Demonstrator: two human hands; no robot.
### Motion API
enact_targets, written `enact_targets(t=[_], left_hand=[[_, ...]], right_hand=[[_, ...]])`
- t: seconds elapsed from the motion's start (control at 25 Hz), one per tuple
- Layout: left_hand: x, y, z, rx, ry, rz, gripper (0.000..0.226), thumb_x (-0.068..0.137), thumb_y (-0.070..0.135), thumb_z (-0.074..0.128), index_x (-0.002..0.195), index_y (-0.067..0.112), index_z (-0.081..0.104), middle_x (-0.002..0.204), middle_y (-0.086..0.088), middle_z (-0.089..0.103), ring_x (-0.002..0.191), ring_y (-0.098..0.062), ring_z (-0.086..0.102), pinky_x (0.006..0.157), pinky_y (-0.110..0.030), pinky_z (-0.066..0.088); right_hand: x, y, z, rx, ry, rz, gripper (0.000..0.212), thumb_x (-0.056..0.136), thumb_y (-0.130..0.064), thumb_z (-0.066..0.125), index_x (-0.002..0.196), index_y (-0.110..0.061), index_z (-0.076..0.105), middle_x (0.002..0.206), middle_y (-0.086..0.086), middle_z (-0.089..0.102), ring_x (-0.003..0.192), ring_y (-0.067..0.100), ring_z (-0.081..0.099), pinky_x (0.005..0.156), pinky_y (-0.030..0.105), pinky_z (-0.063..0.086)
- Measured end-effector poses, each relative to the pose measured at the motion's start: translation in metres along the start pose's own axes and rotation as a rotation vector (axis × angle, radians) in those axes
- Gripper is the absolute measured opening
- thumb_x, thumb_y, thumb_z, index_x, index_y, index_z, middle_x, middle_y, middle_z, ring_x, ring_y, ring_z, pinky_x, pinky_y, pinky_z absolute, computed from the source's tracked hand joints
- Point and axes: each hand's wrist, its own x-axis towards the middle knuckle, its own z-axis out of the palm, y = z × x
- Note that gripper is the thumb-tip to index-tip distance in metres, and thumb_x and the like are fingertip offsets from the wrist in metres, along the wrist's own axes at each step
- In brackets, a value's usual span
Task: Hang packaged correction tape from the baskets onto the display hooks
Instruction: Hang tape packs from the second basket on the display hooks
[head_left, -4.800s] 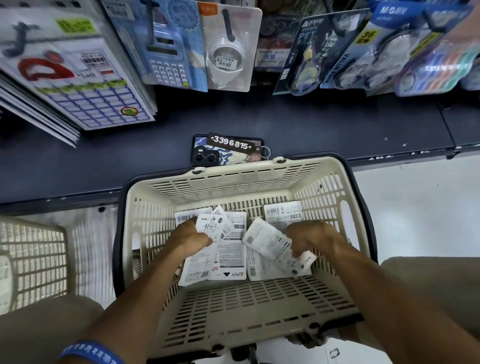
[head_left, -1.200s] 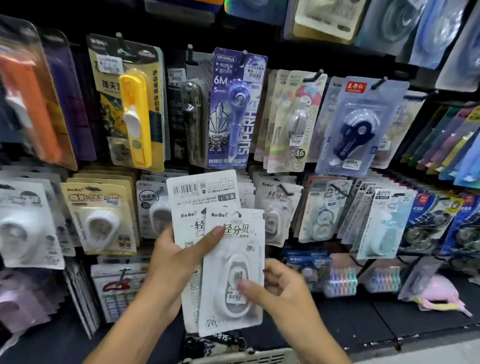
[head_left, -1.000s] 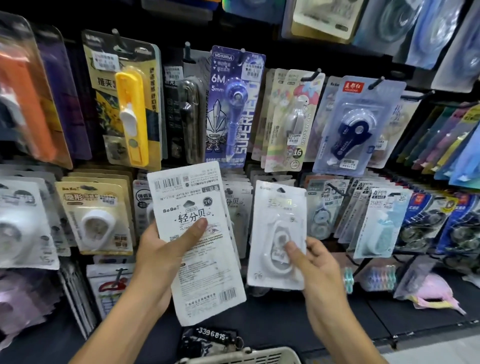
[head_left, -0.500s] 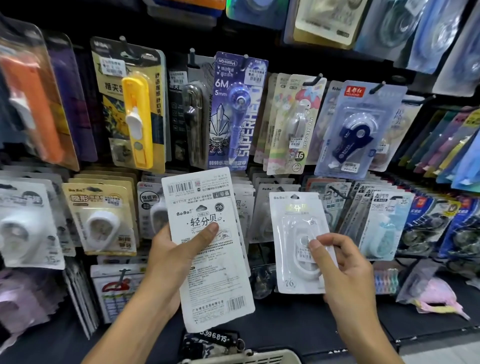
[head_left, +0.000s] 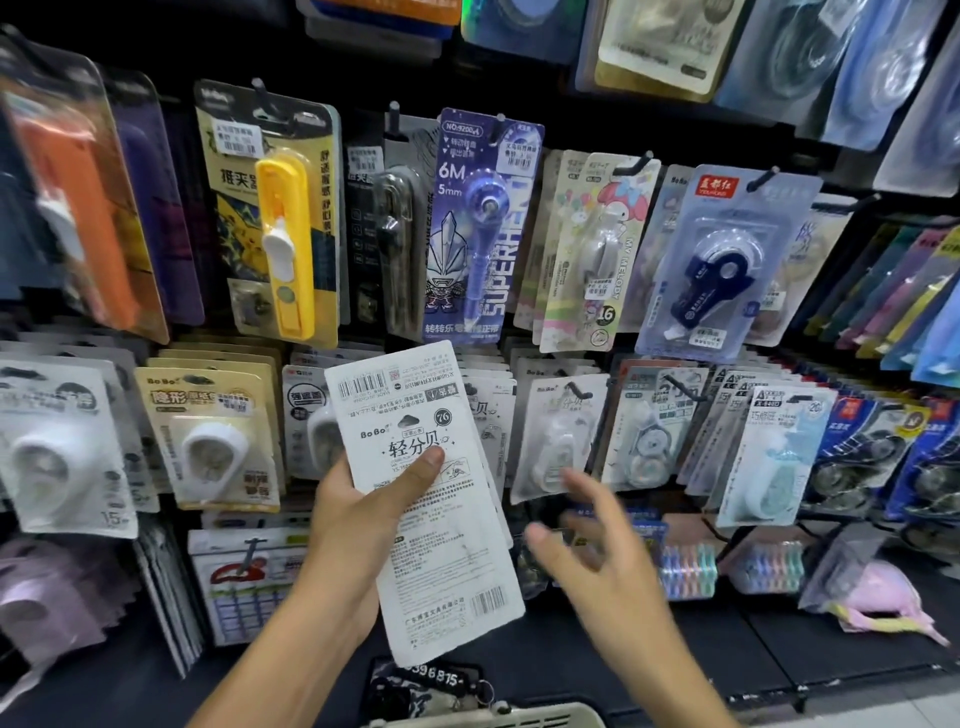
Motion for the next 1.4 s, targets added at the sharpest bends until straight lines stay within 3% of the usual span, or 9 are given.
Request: enact_targets(t=[0.08, 0.4, 0.48, 0.64, 0.72, 0.92, 1.08, 1.2, 1.4], left_hand=[[-0.002, -0.003, 0.004, -0.02, -0.007, -0.026, 0.054, 0.065, 0.025, 0.084, 0.117, 0.017, 0.07, 0.105, -0.006, 0.08, 0.092, -0.027, 0.078, 0.072, -0.042, 0.063], [-0.004, -0.004, 0.002, 0.044, -0.027, 0.095, 0.04, 0.071, 0.017, 0.081, 0.11, 0.023, 0.073, 0.105, 0.002, 0.08, 0.093, -0.018, 0.077, 0.061, -0.026, 0.061], [-0.004, -0.007, 0.003, 0.045, -0.003, 0.115, 0.039, 0.067, 0.019, 0.085, 0.104, 0.026, 0.075, 0.104, 0.003, 0.08, 0.092, -0.018, 0.077, 0.062, -0.026, 0.061], [-0.005, -0.007, 0.006, 0.091, 0.025, 0.196, 0.038, 0.063, 0.028, 0.088, 0.099, 0.03, 0.075, 0.101, 0.003, 0.08, 0.088, -0.018, 0.078, 0.062, -0.029, 0.062], [-0.006, -0.01, 0.01, 0.153, 0.041, 0.229, 0.032, 0.068, 0.031, 0.084, 0.098, 0.031, 0.074, 0.099, 0.006, 0.08, 0.087, -0.016, 0.078, 0.062, -0.028, 0.061], [0.001, -0.005, -0.002, 0.07, 0.216, 0.163, 0.016, 0.096, 0.027, 0.068, 0.106, 0.038, 0.07, 0.105, 0.019, 0.077, 0.096, -0.009, 0.075, 0.083, -0.039, 0.058], [0.005, 0.002, -0.008, 0.091, 0.242, 0.188, 0.021, 0.097, 0.023, 0.067, 0.107, 0.04, 0.067, 0.103, 0.021, 0.077, 0.092, -0.007, 0.075, 0.074, -0.034, 0.057], [0.002, -0.004, -0.004, 0.162, 0.221, 0.191, 0.021, 0.096, 0.022, 0.068, 0.106, 0.04, 0.069, 0.103, 0.022, 0.077, 0.097, -0.008, 0.074, 0.081, -0.036, 0.056], [-0.003, -0.002, 0.0, 0.223, 0.182, 0.189, 0.03, 0.094, 0.021, 0.07, 0.09, 0.051, 0.073, 0.1, 0.023, 0.077, 0.091, -0.002, 0.074, 0.082, -0.036, 0.056]], right_hand=[[-0.01, 0.002, 0.027, 0.145, -0.183, 0.039, 0.064, 0.068, -0.053, 0.086, 0.124, -0.048, 0.055, 0.12, -0.018, 0.07, 0.104, 0.007, 0.071, 0.081, 0.027, 0.059], [-0.007, -0.007, 0.028, 0.464, -0.066, 0.287, 0.063, 0.055, -0.03, 0.089, 0.107, -0.01, 0.061, 0.08, 0.016, 0.076, 0.069, 0.026, 0.074, 0.052, 0.031, 0.056], [-0.011, -0.004, 0.023, 0.614, -0.139, 0.34, 0.061, 0.057, -0.037, 0.094, 0.098, 0.0, 0.068, 0.098, 0.025, 0.075, 0.085, 0.031, 0.074, 0.069, 0.037, 0.06], [-0.024, -0.009, 0.023, 0.956, -0.459, 0.437, 0.07, 0.073, -0.014, 0.086, 0.13, 0.002, 0.049, 0.135, 0.029, 0.059, 0.125, 0.047, 0.057, 0.102, 0.058, 0.047], [-0.026, -0.01, 0.034, 0.878, -0.418, 0.446, 0.068, 0.069, -0.002, 0.081, 0.13, -0.002, 0.054, 0.124, 0.025, 0.068, 0.114, 0.043, 0.066, 0.088, 0.052, 0.058], [-0.024, -0.013, 0.008, 0.624, 0.273, 0.05, 0.047, 0.07, 0.006, 0.078, 0.1, -0.028, 0.067, 0.105, 0.004, 0.078, 0.092, 0.023, 0.075, 0.065, 0.024, 0.059], [-0.01, -0.008, -0.028, -0.537, 0.767, -0.497, 0.043, 0.085, 0.007, 0.07, 0.117, -0.022, 0.073, 0.115, 0.004, 0.074, 0.093, 0.025, 0.068, 0.086, 0.014, 0.048], [-0.008, 0.0, -0.026, -0.957, 0.824, -0.65, 0.036, 0.082, 0.011, 0.069, 0.113, -0.007, 0.076, 0.12, 0.012, 0.072, 0.08, 0.035, 0.056, 0.073, 0.034, 0.047], [-0.019, 0.001, -0.021, -1.049, 0.844, -0.775, 0.035, 0.09, 0.005, 0.053, 0.107, -0.009, 0.079, 0.121, 0.012, 0.072, 0.072, 0.038, 0.056, 0.073, 0.035, 0.041]])
